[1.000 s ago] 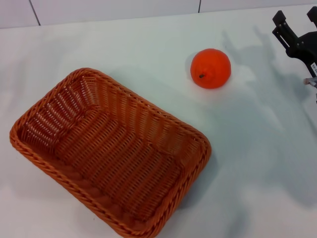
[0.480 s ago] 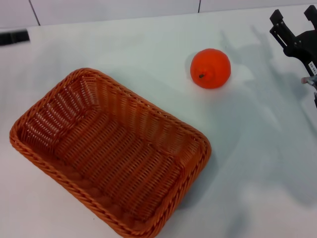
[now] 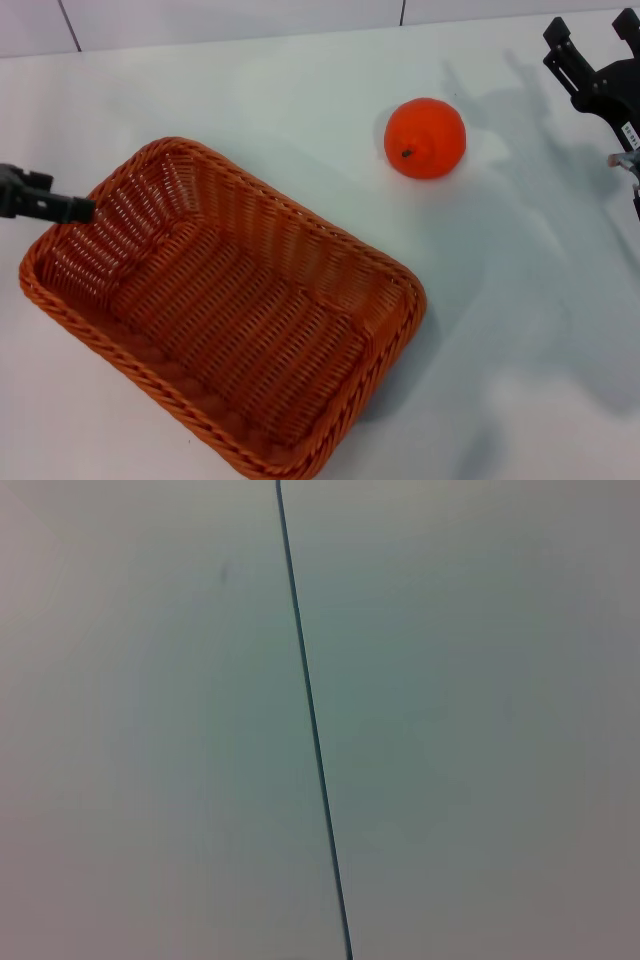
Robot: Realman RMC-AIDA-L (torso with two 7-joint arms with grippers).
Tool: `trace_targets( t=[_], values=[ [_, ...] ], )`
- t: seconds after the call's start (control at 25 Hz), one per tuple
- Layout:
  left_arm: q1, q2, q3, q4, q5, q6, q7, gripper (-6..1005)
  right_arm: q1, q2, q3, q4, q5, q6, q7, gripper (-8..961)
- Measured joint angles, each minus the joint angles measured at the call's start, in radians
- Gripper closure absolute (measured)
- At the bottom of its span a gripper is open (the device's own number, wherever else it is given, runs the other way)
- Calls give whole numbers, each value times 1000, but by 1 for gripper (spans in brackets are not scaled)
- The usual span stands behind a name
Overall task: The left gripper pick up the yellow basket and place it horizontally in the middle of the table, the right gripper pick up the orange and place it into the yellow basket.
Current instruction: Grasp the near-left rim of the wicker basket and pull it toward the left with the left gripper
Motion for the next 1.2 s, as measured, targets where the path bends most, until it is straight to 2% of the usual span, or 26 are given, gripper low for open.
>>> trace_targets(
  t=[0.16,0.52,0.8,0.96,1.2],
  values=[
    [-2,-29,12,32,27,-3,5,96,2,0,0,-1,0,0,4,23],
    [-6,-67,56,48,46,-38,11,97,3,0,-5,-1,-1,0,7,23],
    [-5,-111,74,51,108,-117,15,97,3,0,-16,-1,-2,0,15,23],
    [-1,-123,75,50,110,-160,30,97,3,0,-22,-1,-2,-4,15,23],
    [1,-127,88,47,111,-173,36,132,0,0,-25,-1,-2,-8,15,23]
  ],
)
